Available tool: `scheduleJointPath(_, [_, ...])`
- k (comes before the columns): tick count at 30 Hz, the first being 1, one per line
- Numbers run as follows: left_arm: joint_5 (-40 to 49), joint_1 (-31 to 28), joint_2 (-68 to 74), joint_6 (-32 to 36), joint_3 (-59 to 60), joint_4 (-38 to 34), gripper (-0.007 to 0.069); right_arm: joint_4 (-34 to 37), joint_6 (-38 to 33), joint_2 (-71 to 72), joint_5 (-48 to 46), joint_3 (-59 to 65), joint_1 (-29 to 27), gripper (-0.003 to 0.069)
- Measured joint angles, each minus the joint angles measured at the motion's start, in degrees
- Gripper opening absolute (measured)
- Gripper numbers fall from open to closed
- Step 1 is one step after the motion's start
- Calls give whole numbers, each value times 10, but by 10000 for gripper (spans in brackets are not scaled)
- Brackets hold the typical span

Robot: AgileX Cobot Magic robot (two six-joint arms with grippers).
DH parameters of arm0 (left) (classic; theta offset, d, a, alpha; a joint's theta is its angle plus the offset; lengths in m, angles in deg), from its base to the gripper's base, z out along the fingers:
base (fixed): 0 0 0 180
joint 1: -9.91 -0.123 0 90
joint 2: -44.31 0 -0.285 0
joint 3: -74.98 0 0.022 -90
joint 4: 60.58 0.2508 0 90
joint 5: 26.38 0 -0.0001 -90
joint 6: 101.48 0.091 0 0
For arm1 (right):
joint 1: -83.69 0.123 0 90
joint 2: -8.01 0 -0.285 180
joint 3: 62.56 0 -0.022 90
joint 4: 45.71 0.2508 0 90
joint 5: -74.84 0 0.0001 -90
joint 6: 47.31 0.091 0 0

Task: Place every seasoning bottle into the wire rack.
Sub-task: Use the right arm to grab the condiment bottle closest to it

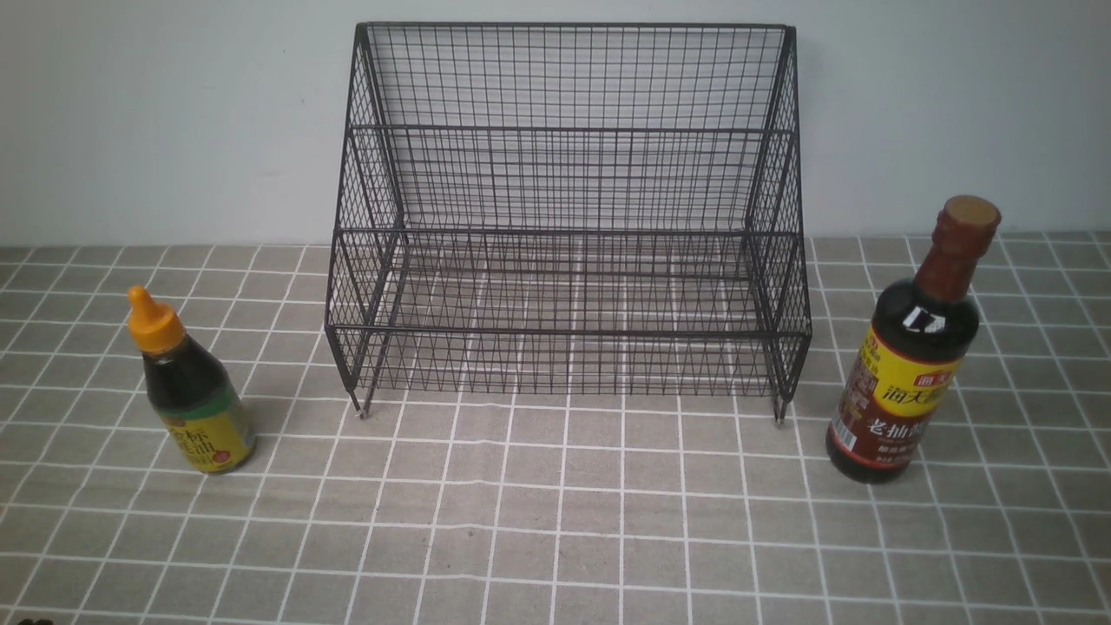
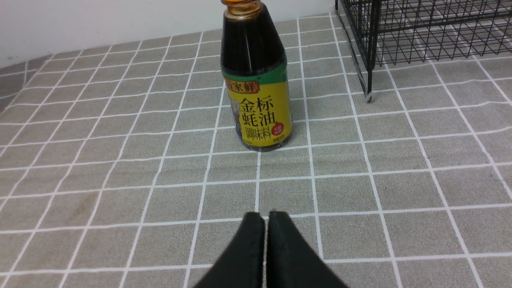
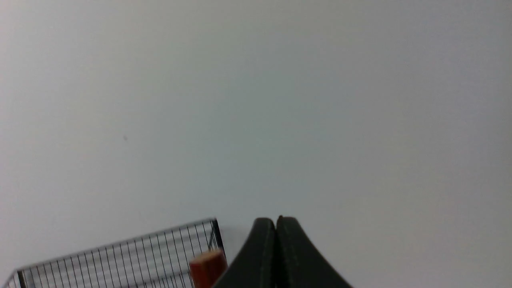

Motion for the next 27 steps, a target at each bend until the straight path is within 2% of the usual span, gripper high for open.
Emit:
scheduleJointPath(6, [0,0,0,0,0,0,-7,-45,44,-33,-44,-94,0,-15])
scheduleJointPath(12, [0,0,0,0,0,0,-7,-163,101,-219,-158,-246,0,-15])
scheduleJointPath(18, [0,0,0,0,0,0,-7,-190,116,-392,-172,-328,3,-15])
scheduleJointPath(23, [0,0,0,0,0,0,-7,-198,139,-500,-158,-387,57,5])
scheduleJointPath(27, [0,0,0,0,0,0,-7,-228,143,-562,-129,-411,106,54])
